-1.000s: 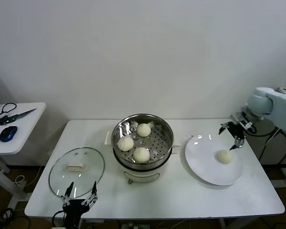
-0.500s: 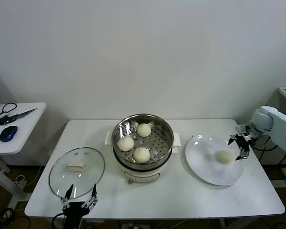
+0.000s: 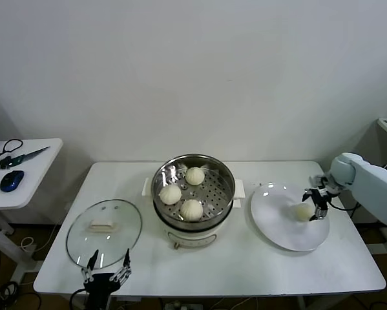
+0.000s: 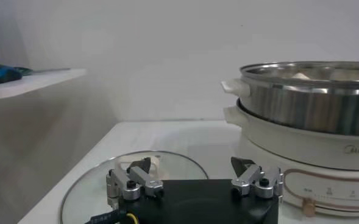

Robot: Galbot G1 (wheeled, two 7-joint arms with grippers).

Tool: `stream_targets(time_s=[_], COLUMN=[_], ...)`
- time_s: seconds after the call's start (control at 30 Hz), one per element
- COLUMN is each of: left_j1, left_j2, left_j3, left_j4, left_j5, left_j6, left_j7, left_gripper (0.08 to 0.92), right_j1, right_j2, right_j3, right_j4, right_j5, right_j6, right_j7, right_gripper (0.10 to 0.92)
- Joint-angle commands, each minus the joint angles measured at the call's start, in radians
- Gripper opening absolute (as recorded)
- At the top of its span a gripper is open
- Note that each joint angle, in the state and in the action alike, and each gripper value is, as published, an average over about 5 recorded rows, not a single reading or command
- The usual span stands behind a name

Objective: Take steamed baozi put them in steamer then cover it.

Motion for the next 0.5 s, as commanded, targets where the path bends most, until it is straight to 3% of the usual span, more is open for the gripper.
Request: stream_targets(time_s=[0.03, 0.23, 0.5], left_j1=[0.000, 0.002, 0.000], left_j2=[-0.001, 0.000, 0.002], left_j3=[0.000, -0.001, 0.004], left_j4=[0.001, -0.001, -0.005], left_j5=[0.001, 0.001, 0.002], left_j6=[0.001, 0.000, 0.000], left_j7=[0.000, 0.000, 0.000], left_gripper=[0.823, 0.823, 0.823], right_j1=[-0.026, 0.089, 0.693], right_j2=[0.018, -0.051, -0.096], right_j3=[0.031, -0.083, -0.595], right_j4=[-0.022, 0.087, 0.394], right_j5=[-0.004, 0.117, 0.530], right_j6=[-0.006, -0.060, -0.157], right_j7=[0.002, -0.002, -0.006], right_gripper=[0.733, 0.689, 0.687])
